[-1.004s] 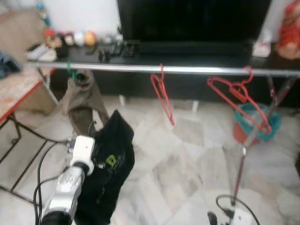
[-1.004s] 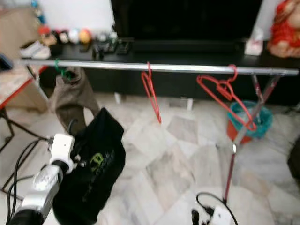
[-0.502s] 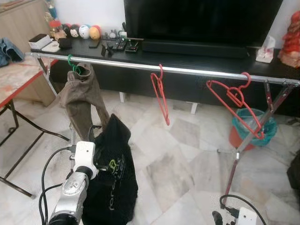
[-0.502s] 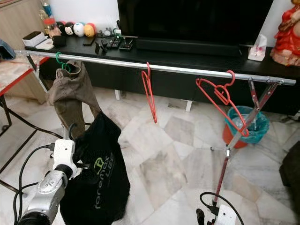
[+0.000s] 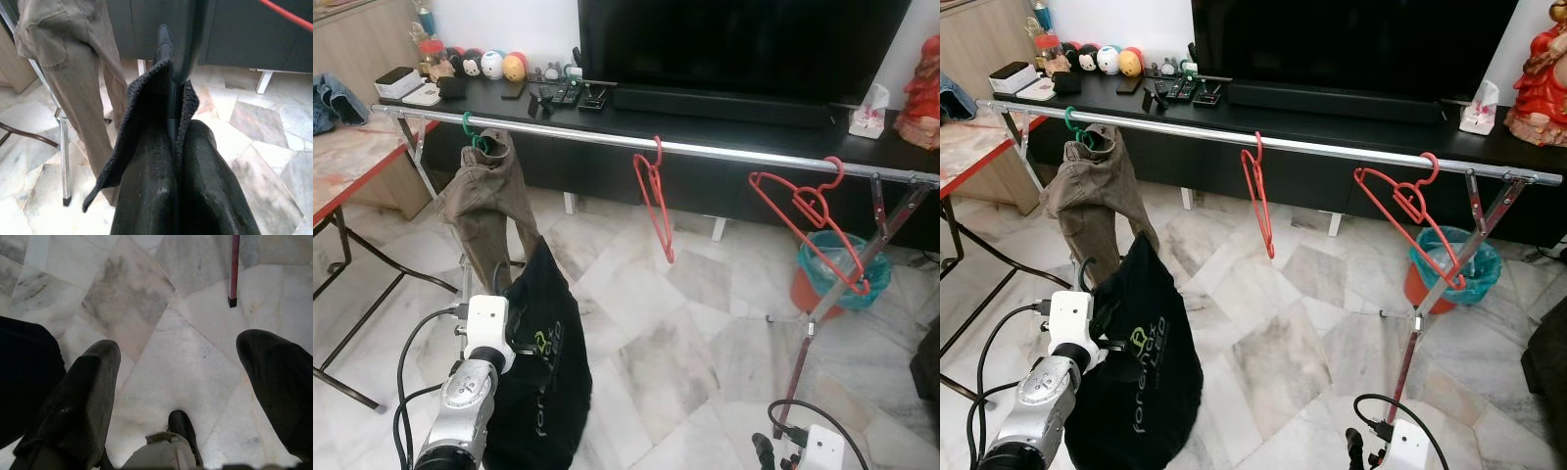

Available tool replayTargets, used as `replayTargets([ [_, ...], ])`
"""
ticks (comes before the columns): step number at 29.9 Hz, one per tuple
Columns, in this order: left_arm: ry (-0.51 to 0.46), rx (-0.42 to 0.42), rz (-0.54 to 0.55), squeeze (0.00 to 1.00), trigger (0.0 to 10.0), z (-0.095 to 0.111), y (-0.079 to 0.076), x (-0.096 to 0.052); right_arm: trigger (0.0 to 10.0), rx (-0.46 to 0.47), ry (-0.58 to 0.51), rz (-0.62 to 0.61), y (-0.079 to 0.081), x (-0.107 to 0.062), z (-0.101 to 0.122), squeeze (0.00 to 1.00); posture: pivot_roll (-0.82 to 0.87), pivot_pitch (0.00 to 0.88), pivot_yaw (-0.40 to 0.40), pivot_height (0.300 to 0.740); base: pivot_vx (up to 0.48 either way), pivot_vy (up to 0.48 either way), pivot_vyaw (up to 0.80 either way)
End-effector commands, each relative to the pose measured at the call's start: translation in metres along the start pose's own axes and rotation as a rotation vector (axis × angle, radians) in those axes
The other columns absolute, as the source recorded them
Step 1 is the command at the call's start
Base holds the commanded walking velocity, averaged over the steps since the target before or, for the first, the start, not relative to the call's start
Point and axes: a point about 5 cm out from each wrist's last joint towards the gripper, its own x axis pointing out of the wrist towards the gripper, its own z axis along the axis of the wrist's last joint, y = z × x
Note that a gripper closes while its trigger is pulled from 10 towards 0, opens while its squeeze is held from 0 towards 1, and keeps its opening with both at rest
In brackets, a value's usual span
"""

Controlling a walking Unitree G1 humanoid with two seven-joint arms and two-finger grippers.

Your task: Hang hanger

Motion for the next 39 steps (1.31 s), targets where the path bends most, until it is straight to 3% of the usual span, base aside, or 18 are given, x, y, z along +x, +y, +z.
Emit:
replayTargets([
  [1,-0.073,0.019,0.015,0.0,10.0,0.016,0.004,0.006,10.0,-0.001,-0.003,0.01,0.003,0.001,0.001,0.0,-0.06,0.0,0.007,0.74,0.251,0.0,0.0],
  [15,-0.104,0.023,0.009,0.0,10.0,0.027,0.005,0.011,10.0,0.019,-0.018,0.012,0.008,0.003,0.003,0.0,-0.06,0.0,0.022,0.74,0.256,0.0,0.0],
  [23,-0.104,0.024,0.003,0.0,10.0,0.027,0.004,0.011,10.0,0.017,0.007,0.017,0.009,0.002,0.0,0.0,-0.06,0.0,0.022,0.74,0.27,0.0,-0.5],
  [39,-0.11,0.02,0.017,0.0,10.0,0.028,0.006,0.011,10.0,0.016,0.008,0.028,0.01,0.002,-0.001,0.0,-0.05,0.0,0.017,0.74,0.27,0.0,0.0],
])
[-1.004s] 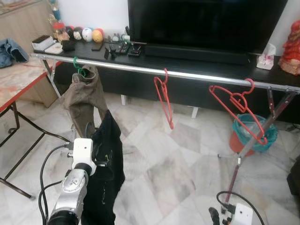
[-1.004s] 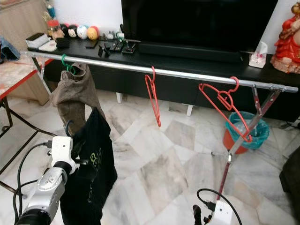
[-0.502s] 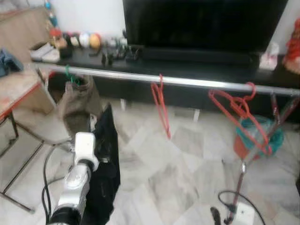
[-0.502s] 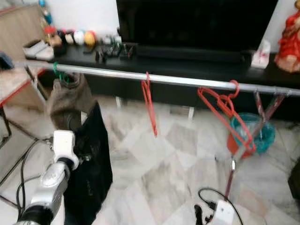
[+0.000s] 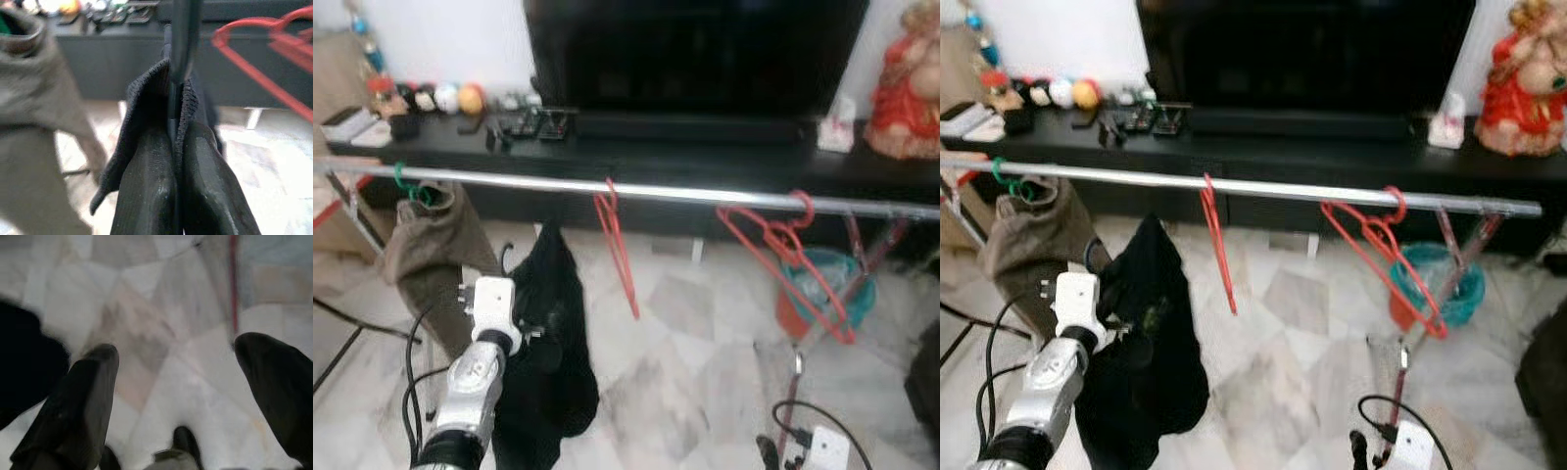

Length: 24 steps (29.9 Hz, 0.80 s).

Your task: Hang hanger

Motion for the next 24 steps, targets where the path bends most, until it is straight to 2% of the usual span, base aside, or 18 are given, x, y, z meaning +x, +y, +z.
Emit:
replayTargets([
  [1,-0.042,0.006,0.016,0.0,10.0,0.0093,0.0036,0.003,10.0,-0.003,0.014,0.009,0.0009,-0.0005,-0.0025,0.0,-0.05,0.0,0.017,0.74,0.266,0.0,0.0],
  [8,-0.045,0.004,0.034,0.0,10.0,0.0092,0.0083,0.0019,10.0,-0.037,0.023,0.044,0.0028,-0.0006,-0.0033,0.0,-0.05,0.0,0.019,0.74,0.254,0.0,0.0],
  [14,-0.047,0.007,0.041,0.0,10.0,0.0092,0.01,0.0014,10.0,-0.017,0.035,0.055,0.0041,-0.0014,-0.0069,0.0,-0.05,0.0,0.021,0.74,0.206,0.0,0.74],
  [24,-0.053,0.005,0.025,0.0,10.0,0.0103,0.0076,0.0013,10.0,-0.003,0.051,0.052,0.0047,-0.0025,-0.011,0.0,-0.05,0.0,0.025,0.74,0.246,0.0,0.0],
])
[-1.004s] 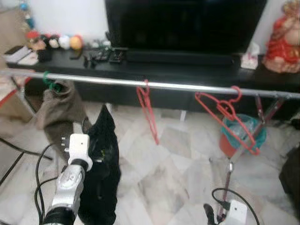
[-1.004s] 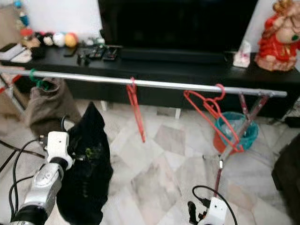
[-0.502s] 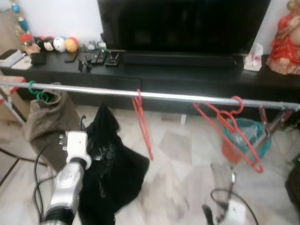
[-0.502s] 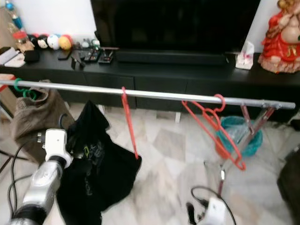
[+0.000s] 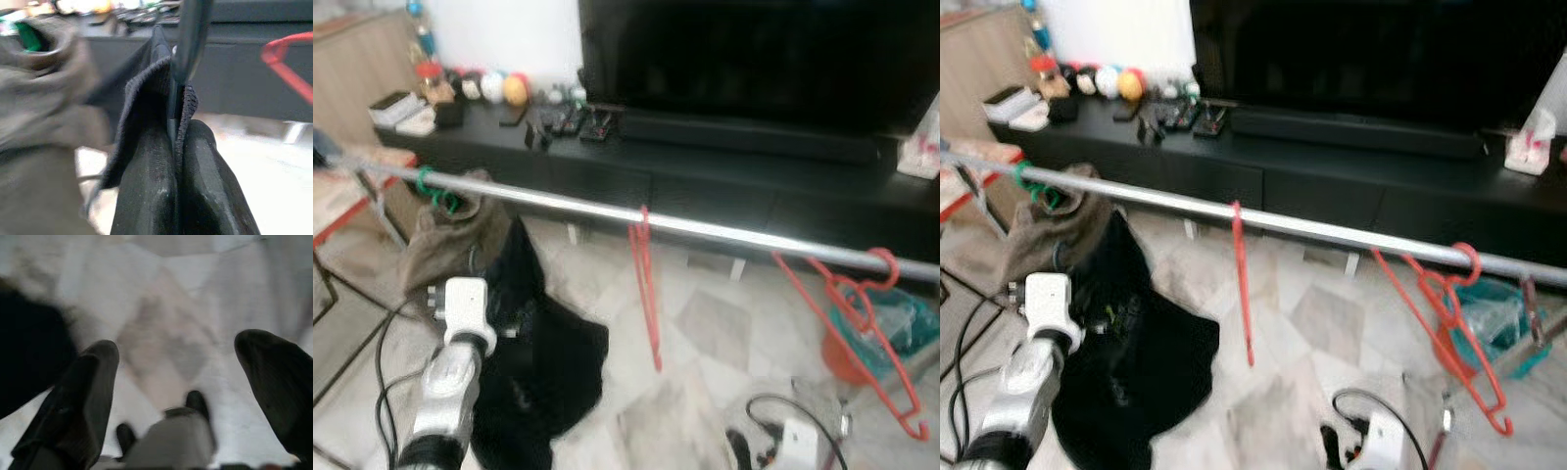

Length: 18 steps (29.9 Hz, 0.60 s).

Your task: Hang hanger

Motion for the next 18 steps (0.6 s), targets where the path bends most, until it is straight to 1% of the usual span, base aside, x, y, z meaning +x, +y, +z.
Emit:
replayTargets([
  [1,-0.058,0.022,0.021,0.0,10.0,0.0138,0.0112,0.0028,10.0,0.011,-0.004,0.014,0.0074,0.0022,0.0008,0.0,-0.05,0.0,0.025,0.74,0.247,0.0,0.0],
  [8,-0.061,0.026,0.022,0.0,10.0,0.0141,0.0151,0.0004,10.0,0.011,-0.002,0.017,0.0082,0.0024,0.0007,0.0,-0.05,0.0,0.03,0.74,0.247,0.0,0.0],
  [11,-0.06,0.018,-0.017,0.0,10.0,0.0133,0.0111,-0.001,10.0,0.013,0.0,0.015,0.0084,0.0022,-0.0004,0.0,-0.05,0.0,0.032,0.74,0.252,0.0,0.0],
  [18,-0.063,0.017,-0.032,0.0,10.0,0.0144,0.0111,-0.0014,10.0,0.022,0.009,0.009,0.0087,0.0013,-0.0038,0.0,-0.05,0.0,0.037,0.74,0.25,0.0,0.0],
])
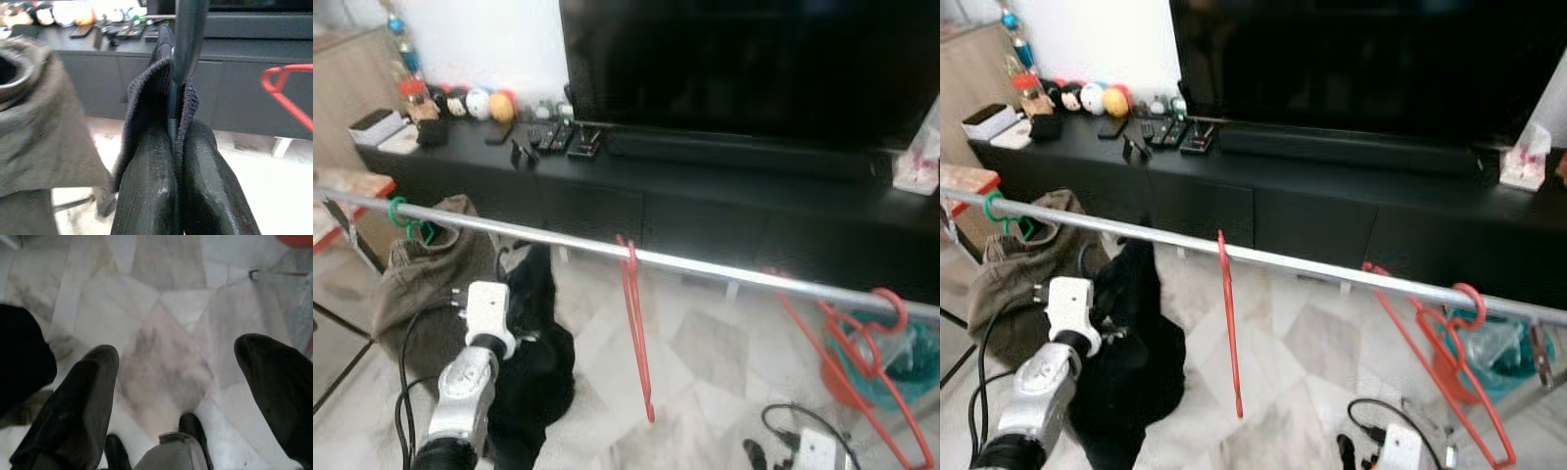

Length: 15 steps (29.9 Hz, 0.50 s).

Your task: Hang hanger

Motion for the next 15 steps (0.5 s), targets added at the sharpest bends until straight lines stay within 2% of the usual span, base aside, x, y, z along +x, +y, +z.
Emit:
replayTargets([
  [1,-0.043,-0.002,0.003,0.0,10.0,0.01,0.007,0.002,10.0,0.011,0.026,0.005,0.004,-0.001,-0.007,0.0,-0.05,0.0,0.037,0.74,0.0,0.0,0.0],
  [7,-0.043,0.034,-0.094,0.0,10.0,0.01,-0.004,-0.001,10.0,0.012,0.034,0.0,0.003,-0.002,-0.009,0.0,-0.05,0.0,0.039,0.74,0.0,0.0,0.0],
  [12,-0.021,0.078,-0.286,0.0,10.0,0.006,-0.024,-0.008,10.0,0.013,0.035,-0.005,0.0,-0.003,-0.009,0.0,-0.04,0.0,0.039,0.74,0.0,0.0,0.0],
  [15,-0.016,0.084,-0.31,0.0,10.0,0.006,-0.026,-0.008,10.0,0.013,0.036,-0.005,-0.002,-0.003,-0.009,0.0,-0.04,0.0,0.039,0.74,0.0,0.0,0.0],
])
